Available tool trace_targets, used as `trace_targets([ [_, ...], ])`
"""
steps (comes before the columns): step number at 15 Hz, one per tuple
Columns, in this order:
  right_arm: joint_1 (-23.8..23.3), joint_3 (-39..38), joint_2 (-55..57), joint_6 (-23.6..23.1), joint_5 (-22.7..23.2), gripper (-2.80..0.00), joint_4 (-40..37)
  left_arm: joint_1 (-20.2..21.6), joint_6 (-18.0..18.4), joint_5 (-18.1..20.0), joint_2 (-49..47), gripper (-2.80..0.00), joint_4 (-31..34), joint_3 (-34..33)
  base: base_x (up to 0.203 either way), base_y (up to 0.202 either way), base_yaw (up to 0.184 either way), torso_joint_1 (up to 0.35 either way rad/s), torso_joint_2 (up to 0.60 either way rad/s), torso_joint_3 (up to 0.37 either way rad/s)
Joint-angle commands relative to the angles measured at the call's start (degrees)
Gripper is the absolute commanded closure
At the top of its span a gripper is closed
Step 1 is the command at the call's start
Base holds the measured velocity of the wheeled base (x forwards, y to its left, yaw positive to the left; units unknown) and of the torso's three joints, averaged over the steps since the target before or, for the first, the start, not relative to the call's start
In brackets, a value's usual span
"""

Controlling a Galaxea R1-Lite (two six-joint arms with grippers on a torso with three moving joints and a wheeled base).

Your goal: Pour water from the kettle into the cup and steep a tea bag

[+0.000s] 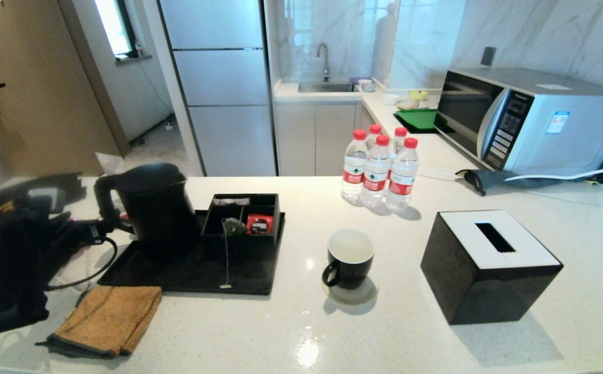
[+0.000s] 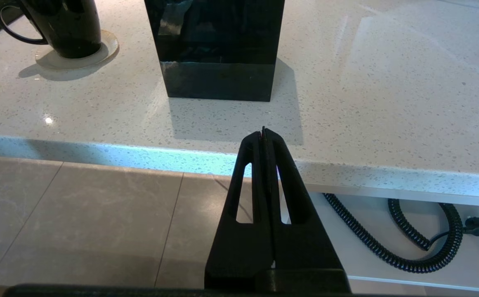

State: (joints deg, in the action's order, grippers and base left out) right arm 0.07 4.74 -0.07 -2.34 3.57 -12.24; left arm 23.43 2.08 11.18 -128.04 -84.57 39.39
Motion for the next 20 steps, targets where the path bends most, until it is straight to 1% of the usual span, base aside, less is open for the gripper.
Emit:
trace_targets([
  [1,0.01,0.0,0.07,-0.03,0.03,0.0,-0.07,-1.01,-0.04,0.06,-1.95,-2.8,-0.51,2.14,0.0,0.0,0.0,0.0,0.0,0.0],
  [6,0.01,0.0,0.07,-0.03,0.03,0.0,-0.07,-1.5,-0.06,0.07,-4.09,-2.8,-0.43,6.7,0.0,0.0,0.0,0.0,0.0,0.0],
  [10,0.01,0.0,0.07,-0.03,0.03,0.0,-0.07,-1.54,-0.06,0.09,-5.13,-2.8,-0.42,8.93,0.0,0.0,0.0,0.0,0.0,0.0],
  [13,0.01,0.0,0.07,-0.03,0.03,0.0,-0.07,-1.54,-0.06,1.63,-5.55,-2.8,-0.42,10.53,0.0,0.0,0.0,0.0,0.0,0.0],
  [20,0.01,0.0,0.07,-0.03,0.03,0.0,-0.07,-1.84,-0.13,2.09,-6.52,-2.8,-0.34,14.07,0.0,0.0,0.0,0.0,0.0,0.0],
])
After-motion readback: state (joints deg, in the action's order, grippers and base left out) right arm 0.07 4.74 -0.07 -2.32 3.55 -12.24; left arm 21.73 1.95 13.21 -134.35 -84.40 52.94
